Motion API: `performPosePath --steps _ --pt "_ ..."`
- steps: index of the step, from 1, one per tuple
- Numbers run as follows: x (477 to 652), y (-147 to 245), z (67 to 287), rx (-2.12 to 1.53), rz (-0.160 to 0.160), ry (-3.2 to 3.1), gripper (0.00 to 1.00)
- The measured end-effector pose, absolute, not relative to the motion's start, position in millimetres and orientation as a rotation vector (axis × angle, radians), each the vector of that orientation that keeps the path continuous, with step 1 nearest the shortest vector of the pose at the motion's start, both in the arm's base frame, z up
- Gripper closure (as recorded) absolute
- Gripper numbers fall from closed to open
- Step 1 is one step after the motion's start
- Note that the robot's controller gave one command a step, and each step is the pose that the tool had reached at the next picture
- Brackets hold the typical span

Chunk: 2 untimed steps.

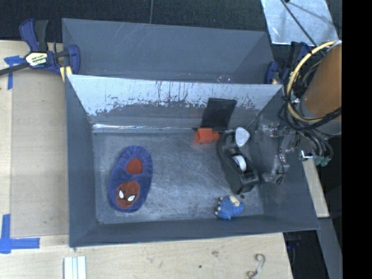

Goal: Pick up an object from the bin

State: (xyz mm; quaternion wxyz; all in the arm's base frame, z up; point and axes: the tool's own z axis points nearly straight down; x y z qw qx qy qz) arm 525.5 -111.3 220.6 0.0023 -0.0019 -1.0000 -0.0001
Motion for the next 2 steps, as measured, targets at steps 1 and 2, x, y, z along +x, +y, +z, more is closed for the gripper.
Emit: performPosePath --steps 1,2 --pt "498.2 -82.4 210.1 0.658 -0.001 -3.073 0.00" --pt "562.5 -100.2 76.0 1.036 -0.027 -2.943 0.00"
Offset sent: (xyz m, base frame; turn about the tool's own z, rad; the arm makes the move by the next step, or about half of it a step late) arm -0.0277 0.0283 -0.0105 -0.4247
